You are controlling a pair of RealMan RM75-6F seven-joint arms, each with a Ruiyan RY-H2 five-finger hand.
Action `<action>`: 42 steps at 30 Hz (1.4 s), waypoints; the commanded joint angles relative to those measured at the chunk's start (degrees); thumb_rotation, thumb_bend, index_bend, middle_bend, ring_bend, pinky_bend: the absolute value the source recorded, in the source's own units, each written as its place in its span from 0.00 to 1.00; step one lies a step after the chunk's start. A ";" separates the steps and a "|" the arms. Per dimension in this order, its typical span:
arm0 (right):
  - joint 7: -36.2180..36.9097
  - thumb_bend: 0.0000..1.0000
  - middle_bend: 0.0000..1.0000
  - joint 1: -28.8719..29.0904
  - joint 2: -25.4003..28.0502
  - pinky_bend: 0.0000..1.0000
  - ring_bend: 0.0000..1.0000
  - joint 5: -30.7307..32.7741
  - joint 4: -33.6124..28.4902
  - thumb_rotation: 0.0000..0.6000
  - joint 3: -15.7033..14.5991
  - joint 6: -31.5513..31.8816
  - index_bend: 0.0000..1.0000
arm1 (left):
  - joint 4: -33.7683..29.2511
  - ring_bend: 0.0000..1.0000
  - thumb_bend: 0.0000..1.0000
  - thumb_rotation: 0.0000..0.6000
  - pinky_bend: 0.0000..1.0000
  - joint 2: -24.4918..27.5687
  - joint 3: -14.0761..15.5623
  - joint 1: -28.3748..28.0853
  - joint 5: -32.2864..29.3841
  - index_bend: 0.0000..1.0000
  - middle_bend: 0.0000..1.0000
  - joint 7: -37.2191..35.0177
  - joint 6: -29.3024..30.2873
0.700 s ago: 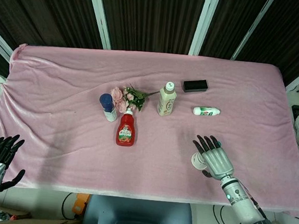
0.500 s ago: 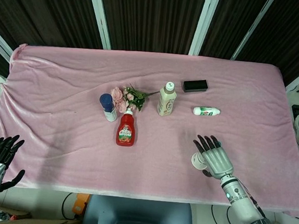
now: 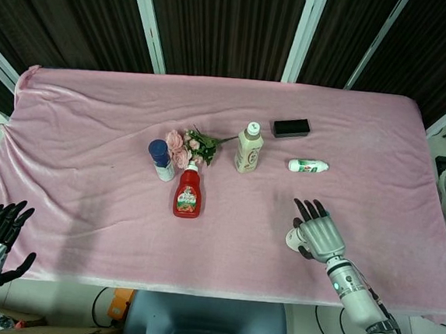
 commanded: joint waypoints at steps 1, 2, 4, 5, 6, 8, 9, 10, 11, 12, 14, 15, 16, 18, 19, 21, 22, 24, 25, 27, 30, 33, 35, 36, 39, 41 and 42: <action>0.60 0.45 0.05 -0.20 0.73 0.00 0.00 -0.07 -0.27 1.00 0.17 1.29 0.55 | 0.00 0.00 0.33 1.00 0.05 0.00 0.02 -0.02 0.11 0.00 0.00 0.03 0.02; 0.89 0.45 0.05 -0.32 1.07 0.00 0.00 -0.04 -0.36 1.00 0.40 1.91 0.55 | -0.01 0.00 0.33 1.00 0.05 -0.01 0.03 0.00 0.16 0.00 0.00 0.04 0.06; 1.63 0.45 0.05 -0.67 1.95 0.00 0.00 0.42 -0.29 1.00 1.34 3.63 0.55 | 0.01 0.00 0.33 1.00 0.05 -0.01 0.07 0.06 0.22 0.00 0.00 0.04 0.16; 2.05 0.45 0.05 -0.78 2.35 0.00 0.00 0.82 -0.12 1.00 1.86 4.25 0.55 | 0.03 0.00 0.33 1.00 0.05 -0.01 0.07 0.08 0.24 0.00 0.00 0.04 0.19; 2.55 0.45 0.05 -0.84 2.84 0.00 0.00 1.70 0.26 1.00 2.65 4.87 0.55 | 0.03 0.00 0.33 1.00 0.05 -0.02 0.07 0.09 0.23 0.00 0.00 0.05 0.18; 2.93 0.45 0.05 -0.67 3.40 0.00 0.00 3.51 1.19 1.00 3.80 5.20 0.55 | 0.04 0.00 0.33 1.00 0.05 -0.06 0.08 0.07 0.20 0.00 0.00 0.13 0.08; 2.90 0.45 0.05 -0.39 3.56 0.00 0.00 4.93 2.07 1.00 4.40 4.98 0.56 | 0.03 0.00 0.33 1.00 0.05 -0.07 0.09 0.03 0.21 0.00 0.00 0.19 -0.02; 2.73 0.45 0.05 -0.08 3.54 0.00 0.00 5.97 2.81 1.00 4.71 4.61 0.56 | 0.01 0.00 0.33 1.00 0.05 -0.10 0.10 -0.01 0.22 0.00 0.00 0.24 -0.10; 2.44 0.45 0.05 0.29 3.42 0.00 0.00 6.94 3.59 1.00 4.90 4.08 0.56 | -0.02 0.00 0.33 1.00 0.05 -0.13 0.08 -0.05 0.19 0.00 0.00 0.36 -0.20; 1.57 0.45 0.05 0.88 3.21 0.00 0.00 8.15 4.65 1.00 4.87 3.21 0.55 | -0.04 0.00 0.33 1.00 0.05 -0.19 0.07 -0.11 0.14 0.00 0.00 0.54 -0.36; 0.32 0.45 0.05 1.82 2.64 0.00 0.00 9.16 6.17 1.00 4.59 2.07 0.54 | -0.08 0.00 0.33 1.00 0.05 -0.26 0.09 -0.19 0.15 0.00 0.00 0.69 -0.57; -0.01 0.45 0.05 2.26 1.85 0.00 0.00 9.69 7.25 1.00 4.47 1.63 0.54 | -0.11 0.00 0.33 1.00 0.05 -0.31 0.08 -0.24 0.15 0.00 0.00 0.75 -0.66; 0.05 0.45 0.05 2.54 1.22 0.00 0.00 10.01 7.92 1.00 4.42 1.32 0.53 | -0.10 0.00 0.33 1.00 0.05 -0.34 0.05 -0.27 0.13 0.00 0.00 0.80 -0.69; 0.39 0.45 0.05 2.97 0.20 0.00 0.00 10.38 9.03 1.00 4.30 0.79 0.53 | -0.08 0.00 0.33 1.00 0.05 -0.40 0.01 -0.32 0.09 0.00 0.00 0.86 -0.75; 0.25 0.45 0.05 3.31 -0.46 0.00 0.00 10.65 9.79 1.00 4.08 0.36 0.52 | -0.10 0.00 0.33 1.00 0.05 -0.42 -0.02 -0.39 0.04 0.00 0.00 0.85 -0.87; -0.58 0.45 0.05 3.82 -1.44 0.00 0.00 10.72 10.84 1.00 3.58 0.21 0.51 | -0.14 0.00 0.33 1.00 0.05 -0.41 -0.08 -0.55 -0.02 0.00 0.00 0.86 -1.10; -0.79 0.45 0.05 3.93 -1.76 0.00 0.00 10.68 11.07 1.00 3.38 0.29 0.49 | -0.17 0.00 0.33 1.00 0.05 -0.41 -0.09 -0.60 0.00 0.00 0.00 0.86 -1.16; -0.84 0.45 0.05 4.03 -2.27 0.00 0.00 10.80 11.26 1.00 3.21 0.51 0.47 | -0.20 0.00 0.33 1.00 0.05 -0.39 -0.03 -0.65 0.20 0.00 0.00 0.82 -1.14; -0.97 0.45 0.05 4.13 -2.44 0.00 0.00 10.89 11.34 1.00 3.08 0.57 0.45 | -0.20 0.00 0.33 1.00 0.05 -0.36 0.02 -0.66 0.36 0.00 0.00 0.75 -1.07; -1.42 0.45 0.05 4.25 -2.49 0.00 0.00 11.20 11.36 1.00 2.81 0.60 0.41 | -0.17 0.00 0.33 1.00 0.05 -0.37 0.03 -0.67 0.44 0.00 0.00 0.72 -0.99; -1.60 0.45 0.03 4.22 -1.69 0.00 0.00 12.01 10.15 1.00 2.42 0.48 0.15 | -0.17 0.00 0.33 1.00 0.05 -0.35 0.05 -0.72 0.60 0.00 0.00 0.47 -0.90; 0.20 0.45 0.00 3.67 -0.34 0.00 0.00 11.09 8.43 1.00 2.34 1.08 0.00 | -0.03 0.00 0.33 1.00 0.05 -0.38 0.04 -0.70 0.73 0.00 0.00 0.32 -0.69; 2.31 0.45 0.00 2.56 1.41 0.00 0.00 9.21 6.48 1.00 2.01 2.55 0.00 | -0.03 0.00 0.33 1.00 0.05 -0.32 0.06 -0.65 0.83 0.00 0.00 0.15 -0.48; 3.23 0.45 0.00 1.75 2.43 0.00 0.00 8.10 5.34 1.00 1.62 3.60 0.00 | -0.04 0.00 0.33 1.00 0.05 -0.30 0.07 -0.60 0.88 0.00 0.00 0.10 -0.36; 7.63 0.43 0.00 -3.52 6.53 0.00 0.00 1.75 0.39 1.00 -1.19 10.78 0.00 | -0.02 0.00 0.33 1.00 0.05 -0.14 0.09 -0.33 1.13 0.00 0.00 -0.38 0.42; 10.26 0.41 0.00 -8.57 8.65 0.00 0.00 -4.20 -1.57 1.00 -4.57 17.93 0.00 | 0.10 0.00 0.33 1.00 0.05 -0.12 -0.01 -0.13 1.25 0.00 0.00 -0.62 1.07; 11.56 0.40 0.00 -11.44 9.27 0.00 0.00 -7.29 -1.73 1.00 -6.49 21.97 0.00 | 0.17 0.00 0.33 1.00 0.05 -0.10 -0.03 -0.06 1.30 0.00 0.00 -0.78 1.30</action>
